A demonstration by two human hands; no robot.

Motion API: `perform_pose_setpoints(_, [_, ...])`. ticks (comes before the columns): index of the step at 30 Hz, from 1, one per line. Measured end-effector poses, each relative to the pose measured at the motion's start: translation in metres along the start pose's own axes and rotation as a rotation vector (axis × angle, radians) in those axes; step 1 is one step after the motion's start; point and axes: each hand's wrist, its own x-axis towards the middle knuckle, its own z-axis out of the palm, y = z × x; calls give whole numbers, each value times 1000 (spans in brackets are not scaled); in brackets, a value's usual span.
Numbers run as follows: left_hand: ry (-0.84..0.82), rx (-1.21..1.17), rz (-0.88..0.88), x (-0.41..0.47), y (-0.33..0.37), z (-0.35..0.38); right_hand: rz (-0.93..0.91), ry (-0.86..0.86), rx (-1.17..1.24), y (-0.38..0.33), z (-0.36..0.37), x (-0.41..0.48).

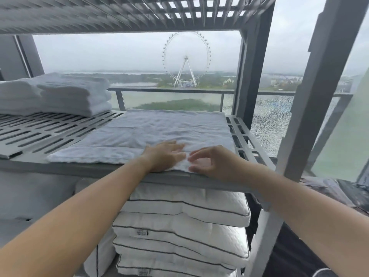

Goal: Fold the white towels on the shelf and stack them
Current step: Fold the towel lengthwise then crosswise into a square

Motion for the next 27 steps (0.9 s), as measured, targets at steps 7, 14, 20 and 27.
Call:
perform_pose_setpoints(7, [199, -241, 300, -38, 1, -4, -15, -61, -69, -8, 1, -16])
perform_pose_setpoints(14, [168, -57, 281, -60, -11, -4, -20, -77, -140, -10, 1, -19])
perform_pose_setpoints(20, [312, 39, 306, -71, -5, 3, -61, 2, -160, -5, 1, -20])
perform_pose_setpoints(27, [237, -10, 317, -67, -11, -20, 48, 3, -78, -3, -29, -7])
